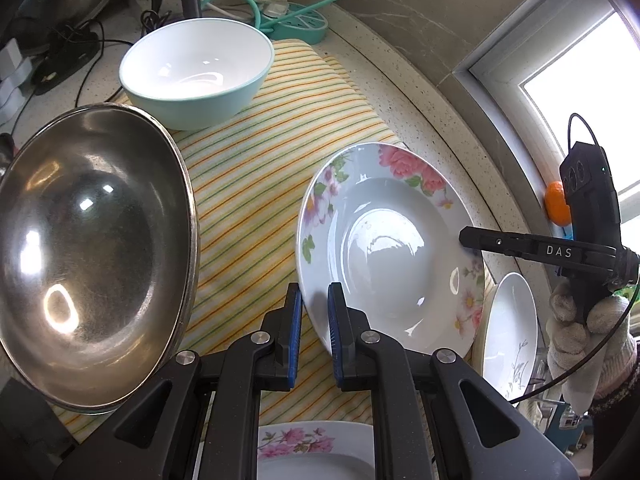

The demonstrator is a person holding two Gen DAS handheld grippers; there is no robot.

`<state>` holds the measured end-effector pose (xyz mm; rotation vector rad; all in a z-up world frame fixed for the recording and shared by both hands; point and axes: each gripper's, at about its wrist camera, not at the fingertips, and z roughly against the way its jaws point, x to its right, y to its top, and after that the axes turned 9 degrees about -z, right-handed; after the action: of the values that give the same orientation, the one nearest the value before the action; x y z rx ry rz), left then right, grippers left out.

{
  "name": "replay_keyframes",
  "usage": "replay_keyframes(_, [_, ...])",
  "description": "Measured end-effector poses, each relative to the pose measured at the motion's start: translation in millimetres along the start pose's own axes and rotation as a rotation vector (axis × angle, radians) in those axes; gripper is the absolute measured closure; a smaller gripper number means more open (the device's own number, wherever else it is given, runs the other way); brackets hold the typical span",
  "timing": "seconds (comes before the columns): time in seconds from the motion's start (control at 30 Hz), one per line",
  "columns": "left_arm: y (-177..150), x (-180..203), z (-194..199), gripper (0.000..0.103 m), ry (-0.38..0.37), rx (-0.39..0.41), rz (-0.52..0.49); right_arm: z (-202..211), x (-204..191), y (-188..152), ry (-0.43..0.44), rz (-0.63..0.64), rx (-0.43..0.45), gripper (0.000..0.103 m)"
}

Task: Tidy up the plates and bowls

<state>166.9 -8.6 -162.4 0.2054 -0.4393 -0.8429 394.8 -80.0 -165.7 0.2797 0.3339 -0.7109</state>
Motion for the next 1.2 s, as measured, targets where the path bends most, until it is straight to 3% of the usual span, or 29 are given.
replay_keyframes(0.67, [2, -12, 29, 0.092, -0.063, 0.023, -0.051, 29, -21, -29, 0.004, -0.077, 0.069, 0.093])
replay_keyframes(1.2, [-3, -17, 57, 0.092, -0.103, 0.033, -0.132, 43, -43, -72, -0.004, -0.153, 0.133, 0.093])
